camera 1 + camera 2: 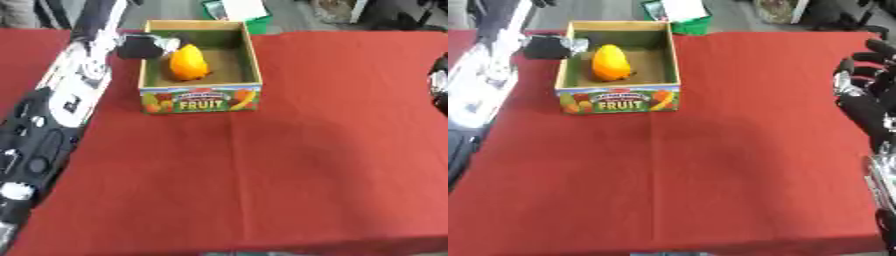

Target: Pick up objects on the table and place them in the box.

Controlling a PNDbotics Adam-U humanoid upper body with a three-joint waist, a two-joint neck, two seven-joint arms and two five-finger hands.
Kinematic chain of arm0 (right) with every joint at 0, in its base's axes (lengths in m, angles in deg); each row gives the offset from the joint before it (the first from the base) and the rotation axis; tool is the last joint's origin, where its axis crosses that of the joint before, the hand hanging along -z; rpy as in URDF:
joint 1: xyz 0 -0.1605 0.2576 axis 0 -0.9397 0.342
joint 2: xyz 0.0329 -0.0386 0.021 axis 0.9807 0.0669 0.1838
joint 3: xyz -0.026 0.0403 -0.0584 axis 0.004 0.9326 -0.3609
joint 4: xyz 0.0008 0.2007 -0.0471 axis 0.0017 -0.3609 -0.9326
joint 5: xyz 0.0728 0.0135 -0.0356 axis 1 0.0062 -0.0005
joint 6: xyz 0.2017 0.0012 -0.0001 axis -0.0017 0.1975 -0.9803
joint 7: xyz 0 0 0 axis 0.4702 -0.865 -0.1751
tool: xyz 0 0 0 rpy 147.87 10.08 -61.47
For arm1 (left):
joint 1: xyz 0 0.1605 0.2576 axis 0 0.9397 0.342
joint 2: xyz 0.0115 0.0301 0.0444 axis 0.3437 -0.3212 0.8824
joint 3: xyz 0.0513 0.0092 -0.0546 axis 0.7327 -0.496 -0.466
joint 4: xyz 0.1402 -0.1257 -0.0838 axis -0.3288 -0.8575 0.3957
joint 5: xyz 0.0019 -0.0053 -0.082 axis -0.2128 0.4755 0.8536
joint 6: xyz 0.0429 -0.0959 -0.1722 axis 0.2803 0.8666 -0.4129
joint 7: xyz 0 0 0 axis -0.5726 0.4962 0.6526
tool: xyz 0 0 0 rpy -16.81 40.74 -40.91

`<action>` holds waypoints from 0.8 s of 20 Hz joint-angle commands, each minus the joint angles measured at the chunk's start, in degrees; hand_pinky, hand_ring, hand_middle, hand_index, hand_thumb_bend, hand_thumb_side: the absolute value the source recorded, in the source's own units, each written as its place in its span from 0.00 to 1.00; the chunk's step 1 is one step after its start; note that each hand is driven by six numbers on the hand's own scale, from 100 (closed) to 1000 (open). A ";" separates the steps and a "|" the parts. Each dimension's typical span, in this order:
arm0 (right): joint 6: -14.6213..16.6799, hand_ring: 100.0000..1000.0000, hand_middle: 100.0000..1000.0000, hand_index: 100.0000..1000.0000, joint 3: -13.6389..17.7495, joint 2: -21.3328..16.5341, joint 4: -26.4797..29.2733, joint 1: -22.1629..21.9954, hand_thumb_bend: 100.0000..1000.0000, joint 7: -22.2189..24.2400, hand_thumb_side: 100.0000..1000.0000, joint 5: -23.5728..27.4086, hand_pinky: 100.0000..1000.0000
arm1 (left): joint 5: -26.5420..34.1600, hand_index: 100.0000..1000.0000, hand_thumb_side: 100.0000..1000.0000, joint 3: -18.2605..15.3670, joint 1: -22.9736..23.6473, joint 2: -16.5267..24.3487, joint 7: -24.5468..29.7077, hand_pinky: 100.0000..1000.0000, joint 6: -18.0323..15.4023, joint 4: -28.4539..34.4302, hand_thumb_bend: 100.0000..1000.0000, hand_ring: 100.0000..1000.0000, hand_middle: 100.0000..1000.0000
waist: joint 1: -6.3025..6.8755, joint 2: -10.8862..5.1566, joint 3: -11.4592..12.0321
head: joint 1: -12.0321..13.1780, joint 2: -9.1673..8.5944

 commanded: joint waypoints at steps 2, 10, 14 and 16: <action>0.13 0.59 0.62 0.80 0.87 -1.07 0.62 0.62 0.06 -0.37 0.05 0.33 0.59 | 12.26 0.67 0.34 -2.50 4.71 3.65 -3.12 0.61 0.25 7.54 0.59 0.58 0.59 | -0.03 -0.96 0.65 | -0.46 -0.52; 0.28 0.60 0.63 0.81 0.92 -1.04 0.40 0.62 0.07 -0.64 0.04 0.55 0.59 | 21.93 0.68 0.33 -5.95 13.15 4.28 -6.01 0.60 -1.07 9.64 0.55 0.57 0.57 | -0.10 -0.91 1.85 | -0.82 -0.57; 0.29 0.59 0.62 0.81 0.95 -1.04 0.39 0.60 0.07 -0.70 0.04 0.59 0.59 | 22.93 0.68 0.32 -6.37 14.45 3.62 -6.03 0.60 -1.88 9.08 0.54 0.57 0.57 | -0.20 -0.95 2.00 | -0.71 -0.50; 0.28 0.59 0.63 0.81 0.94 -1.05 0.42 0.61 0.07 -0.66 0.04 0.59 0.59 | 23.13 0.68 0.33 -6.32 14.70 3.52 -5.72 0.60 -2.15 8.90 0.54 0.56 0.57 | -0.24 -0.98 1.97 | -0.66 -0.45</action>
